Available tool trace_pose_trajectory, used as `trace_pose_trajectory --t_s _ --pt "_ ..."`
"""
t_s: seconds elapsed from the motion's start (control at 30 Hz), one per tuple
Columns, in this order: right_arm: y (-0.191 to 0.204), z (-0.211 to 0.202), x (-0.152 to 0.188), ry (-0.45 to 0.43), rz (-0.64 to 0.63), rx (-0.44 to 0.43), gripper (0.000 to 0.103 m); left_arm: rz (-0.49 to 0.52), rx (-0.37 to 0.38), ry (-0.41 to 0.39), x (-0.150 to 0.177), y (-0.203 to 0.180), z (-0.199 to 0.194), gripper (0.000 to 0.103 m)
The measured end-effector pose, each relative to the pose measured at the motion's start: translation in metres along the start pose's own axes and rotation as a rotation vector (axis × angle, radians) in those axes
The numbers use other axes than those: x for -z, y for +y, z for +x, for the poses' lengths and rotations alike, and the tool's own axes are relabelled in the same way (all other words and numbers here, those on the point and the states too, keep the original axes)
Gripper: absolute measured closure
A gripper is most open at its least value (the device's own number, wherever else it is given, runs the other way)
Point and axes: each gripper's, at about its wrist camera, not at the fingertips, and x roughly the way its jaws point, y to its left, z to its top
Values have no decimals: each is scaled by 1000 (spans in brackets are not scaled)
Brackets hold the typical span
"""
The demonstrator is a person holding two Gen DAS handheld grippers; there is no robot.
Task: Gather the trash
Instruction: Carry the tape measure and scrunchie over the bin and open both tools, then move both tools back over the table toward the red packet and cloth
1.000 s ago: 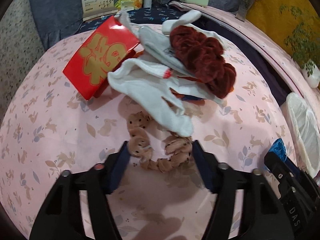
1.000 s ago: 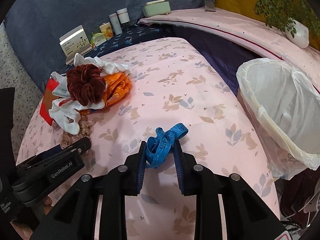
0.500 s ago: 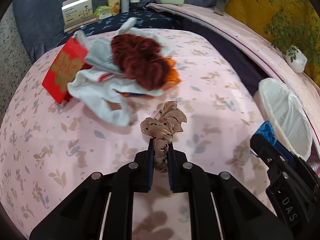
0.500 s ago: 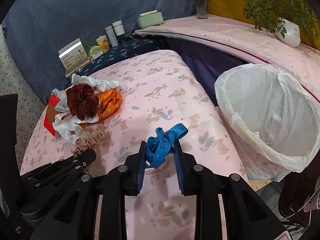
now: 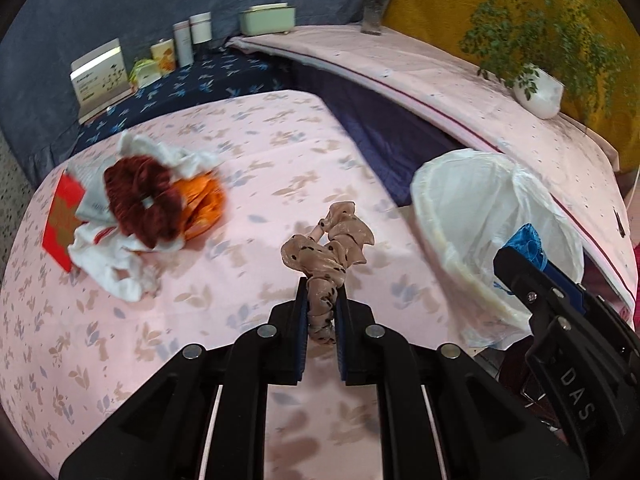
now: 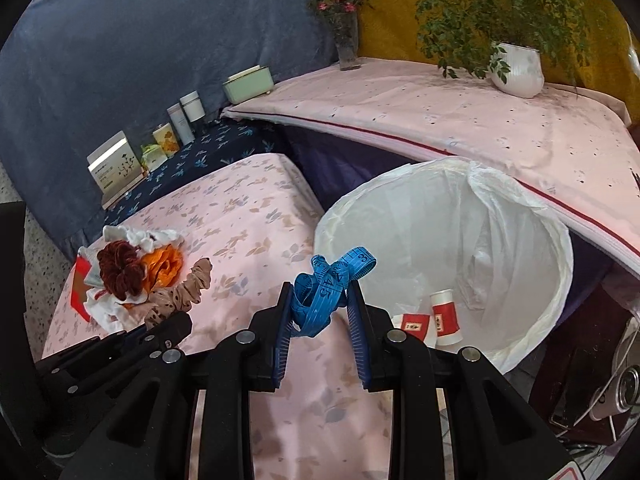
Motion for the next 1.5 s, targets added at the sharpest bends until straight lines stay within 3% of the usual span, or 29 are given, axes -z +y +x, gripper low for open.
trace_pose_trajectory --t_s 0.47,0.97,1.03,1.1,1.2,1.3,1.5 --pt "-80 -10 -27 -56 66 119 78 132 78 -18 -32 -84 12 92" --pt "-111 2 -39 -46 101 162 76 199 124 -14 -54 -127 29 88" --pt "-111 3 -41 -49 100 164 76 200 131 -18 -56 -129 29 84" --pt "-111 3 -43 -54 99 165 76 196 129 -29 -58 -129 28 65" --pt "-110 5 -46 -57 95 165 75 186 126 -49 -59 -127 26 53" --pt "-108 4 -48 -61 95 166 73 177 116 -54 -60 -122 24 47" --pt "-104 -2 -48 -78 95 167 61 137 108 -61 -62 -106 20 41"
